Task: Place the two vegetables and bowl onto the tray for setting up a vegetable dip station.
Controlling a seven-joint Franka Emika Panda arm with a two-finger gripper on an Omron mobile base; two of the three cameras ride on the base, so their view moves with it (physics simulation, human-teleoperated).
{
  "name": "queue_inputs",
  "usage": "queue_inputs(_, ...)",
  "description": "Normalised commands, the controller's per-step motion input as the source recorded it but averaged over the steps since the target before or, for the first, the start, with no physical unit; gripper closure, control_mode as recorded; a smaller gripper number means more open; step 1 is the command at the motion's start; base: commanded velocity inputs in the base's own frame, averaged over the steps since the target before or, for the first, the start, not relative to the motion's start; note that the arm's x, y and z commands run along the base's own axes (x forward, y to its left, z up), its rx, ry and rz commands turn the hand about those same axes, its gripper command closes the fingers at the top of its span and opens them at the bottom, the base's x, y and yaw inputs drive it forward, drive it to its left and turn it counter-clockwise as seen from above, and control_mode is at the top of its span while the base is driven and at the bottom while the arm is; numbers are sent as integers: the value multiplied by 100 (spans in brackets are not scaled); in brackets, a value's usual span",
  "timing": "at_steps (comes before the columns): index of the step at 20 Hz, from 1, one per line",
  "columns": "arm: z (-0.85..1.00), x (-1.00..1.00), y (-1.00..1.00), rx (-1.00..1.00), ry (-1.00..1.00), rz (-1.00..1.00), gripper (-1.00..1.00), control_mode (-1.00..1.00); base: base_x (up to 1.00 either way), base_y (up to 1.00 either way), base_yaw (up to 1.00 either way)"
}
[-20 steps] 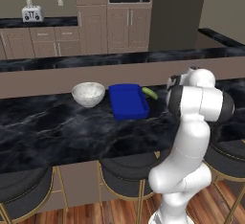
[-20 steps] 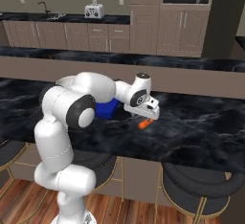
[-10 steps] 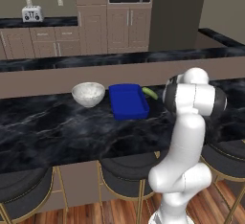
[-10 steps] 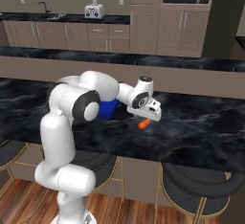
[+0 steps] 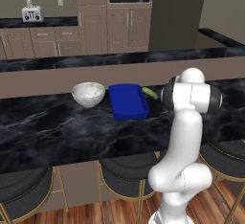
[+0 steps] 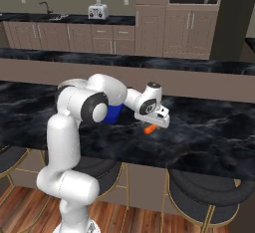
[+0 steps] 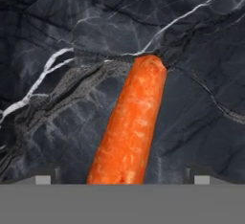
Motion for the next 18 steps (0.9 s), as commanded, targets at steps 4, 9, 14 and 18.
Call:
queue_inputs(4,-19,5,0,0,0,0,-100,-100,0,0,0)
queue_inputs(9,-12,2,0,0,0,0,100,-100,0,0,0)
queue_inputs(14,0,0,0,0,0,-1,100,-100,0,0,0)
queue_inputs(18,17,-1,0,0,-2,-12,100,-100,0,0,0)
